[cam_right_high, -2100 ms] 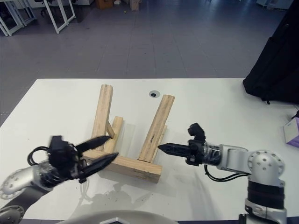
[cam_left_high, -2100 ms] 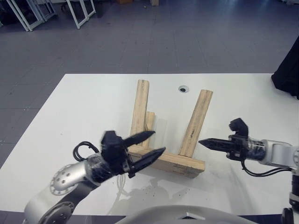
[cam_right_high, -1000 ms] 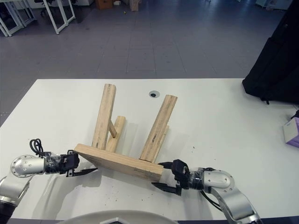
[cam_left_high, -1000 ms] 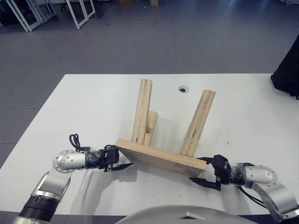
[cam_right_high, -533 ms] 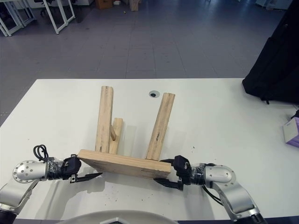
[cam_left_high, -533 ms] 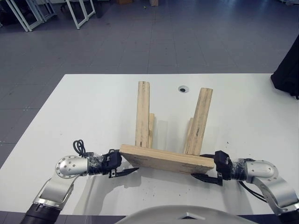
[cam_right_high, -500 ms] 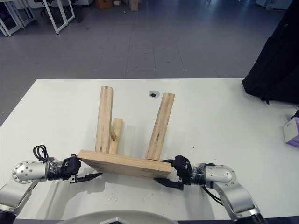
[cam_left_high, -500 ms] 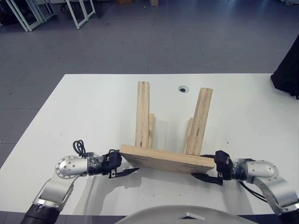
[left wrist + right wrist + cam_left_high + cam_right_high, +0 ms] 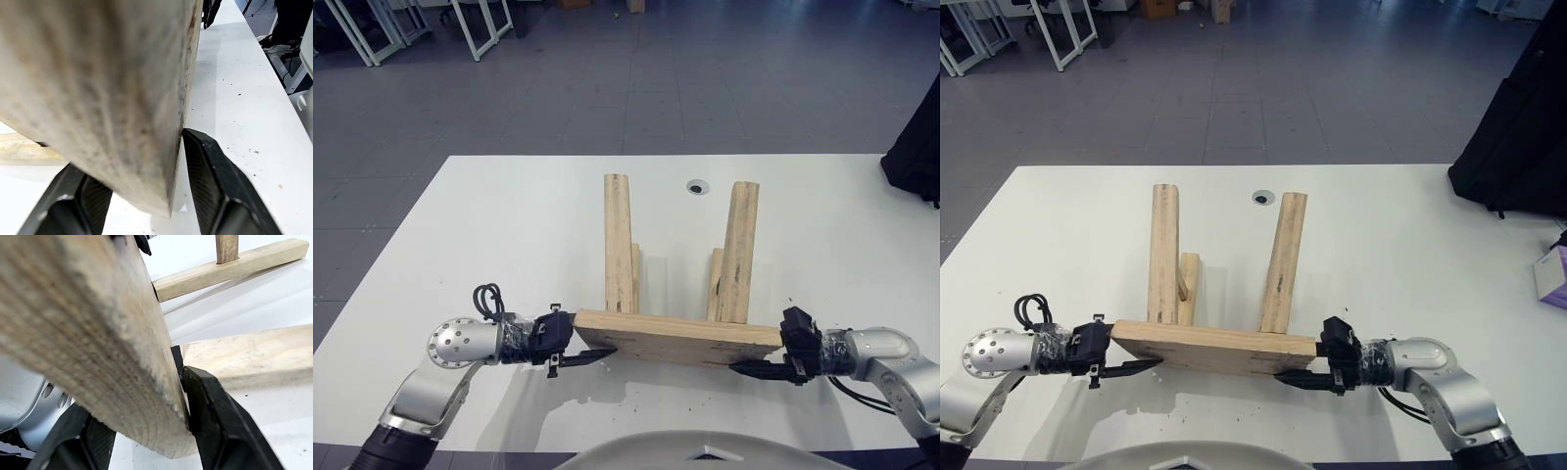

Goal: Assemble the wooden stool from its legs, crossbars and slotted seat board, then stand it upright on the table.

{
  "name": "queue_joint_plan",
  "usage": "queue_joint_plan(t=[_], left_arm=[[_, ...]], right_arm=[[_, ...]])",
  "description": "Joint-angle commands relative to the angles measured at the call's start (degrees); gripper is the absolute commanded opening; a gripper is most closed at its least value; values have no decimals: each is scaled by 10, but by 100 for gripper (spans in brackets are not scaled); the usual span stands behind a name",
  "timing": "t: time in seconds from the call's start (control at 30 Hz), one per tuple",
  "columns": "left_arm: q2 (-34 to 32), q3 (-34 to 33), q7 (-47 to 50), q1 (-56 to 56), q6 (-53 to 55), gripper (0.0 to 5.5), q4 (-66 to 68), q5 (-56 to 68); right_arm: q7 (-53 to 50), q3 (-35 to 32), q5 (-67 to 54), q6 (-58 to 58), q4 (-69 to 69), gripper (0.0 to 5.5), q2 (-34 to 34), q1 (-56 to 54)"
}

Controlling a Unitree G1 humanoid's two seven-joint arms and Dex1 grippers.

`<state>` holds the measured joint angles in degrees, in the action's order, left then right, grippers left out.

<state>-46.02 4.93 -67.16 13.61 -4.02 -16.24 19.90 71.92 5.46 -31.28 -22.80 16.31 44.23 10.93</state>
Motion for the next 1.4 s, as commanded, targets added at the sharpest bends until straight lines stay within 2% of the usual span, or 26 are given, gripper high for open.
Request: queue_joint_plan(t=[0.03, 0.27, 0.5, 0.63, 0.77, 0.87, 0.93, 1.13, 1.4], left_arm=[[-6, 6, -2, 4, 10, 192, -2, -7], [6, -23, -1, -1, 86, 177, -57, 96], [31, -117, 47, -32, 238, 169, -147, 366], [65, -166, 125, -65, 273, 166, -151, 483], [102, -186, 185, -67, 279, 166, -154, 520], [142, -198, 269, -80, 273, 166, -158, 545], [162, -202, 320, -83, 273, 166, -171, 559], [207, -187, 532, -123, 287, 166, -219, 604], [236, -179, 781, -240, 294, 166, -173, 656]], right_arm=[[6, 2, -16, -15, 4, 195, -3, -12], [16, -10, -56, -49, 15, 195, -2, -13], [-13, -99, -291, -244, 69, 191, 12, -77], [-101, -138, -442, -330, 81, 177, 5, -106], [-229, -155, -608, -354, 67, 170, -6, -129], [-348, -146, -753, -321, 62, 168, 1, -135], [-410, -141, -808, -298, 64, 168, -8, -136], [-530, -124, -817, -219, 143, 166, -99, -119], [-583, -99, -817, -174, 187, 151, -153, -106]])
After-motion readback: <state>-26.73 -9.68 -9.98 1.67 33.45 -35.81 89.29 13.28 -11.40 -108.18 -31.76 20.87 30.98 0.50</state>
